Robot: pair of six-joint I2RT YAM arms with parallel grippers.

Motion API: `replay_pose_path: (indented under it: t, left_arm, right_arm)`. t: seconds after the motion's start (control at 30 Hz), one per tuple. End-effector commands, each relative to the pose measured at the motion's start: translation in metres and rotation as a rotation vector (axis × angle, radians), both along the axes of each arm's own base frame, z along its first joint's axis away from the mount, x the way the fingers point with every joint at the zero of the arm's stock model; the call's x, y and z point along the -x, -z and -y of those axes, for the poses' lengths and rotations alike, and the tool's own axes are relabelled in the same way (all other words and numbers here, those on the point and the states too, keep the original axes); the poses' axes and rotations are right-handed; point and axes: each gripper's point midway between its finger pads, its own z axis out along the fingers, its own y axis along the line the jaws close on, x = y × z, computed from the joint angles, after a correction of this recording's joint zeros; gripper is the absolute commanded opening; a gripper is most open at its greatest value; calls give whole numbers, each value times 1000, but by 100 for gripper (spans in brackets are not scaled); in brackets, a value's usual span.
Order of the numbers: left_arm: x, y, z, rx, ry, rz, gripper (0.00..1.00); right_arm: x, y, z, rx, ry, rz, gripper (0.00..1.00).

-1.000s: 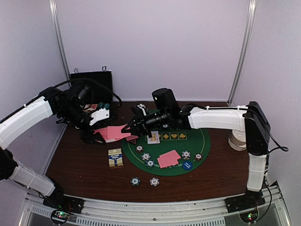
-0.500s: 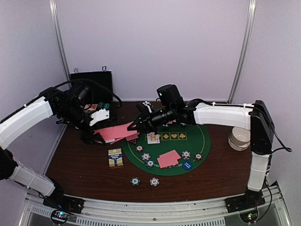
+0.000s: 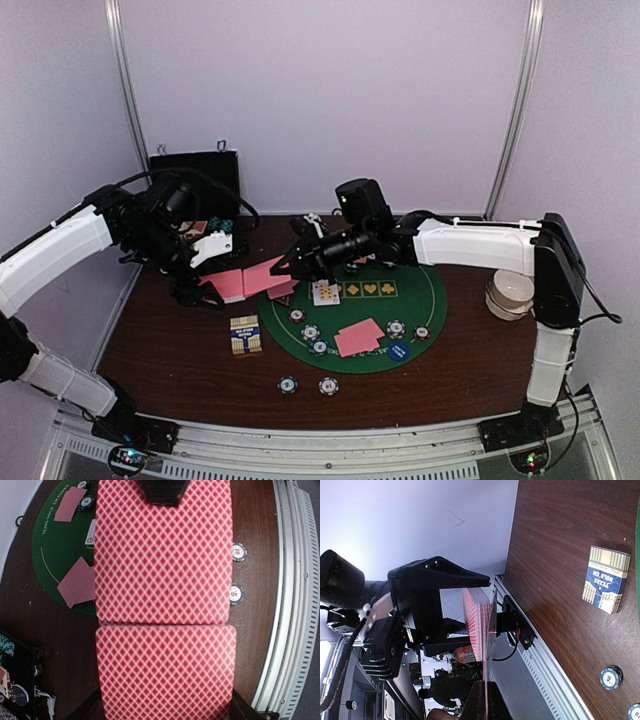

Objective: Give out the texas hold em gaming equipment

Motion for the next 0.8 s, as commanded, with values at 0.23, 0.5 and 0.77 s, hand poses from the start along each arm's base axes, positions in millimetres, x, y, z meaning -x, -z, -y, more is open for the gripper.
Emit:
replay_pose_path:
  t: [0.23,0.5,0.77]
  left_arm:
    - [0,-11,2,33,8,39,0]
    - [1,-11,1,32,10,38,0]
    - [3,-13,-1,32,8,45,0]
  right_arm:
    - [11,-7,-1,-84,-5,-17,2]
    - [15,27,-3,-35,2,-40,4]
    - [39,101,-39,62,-59,-94,7]
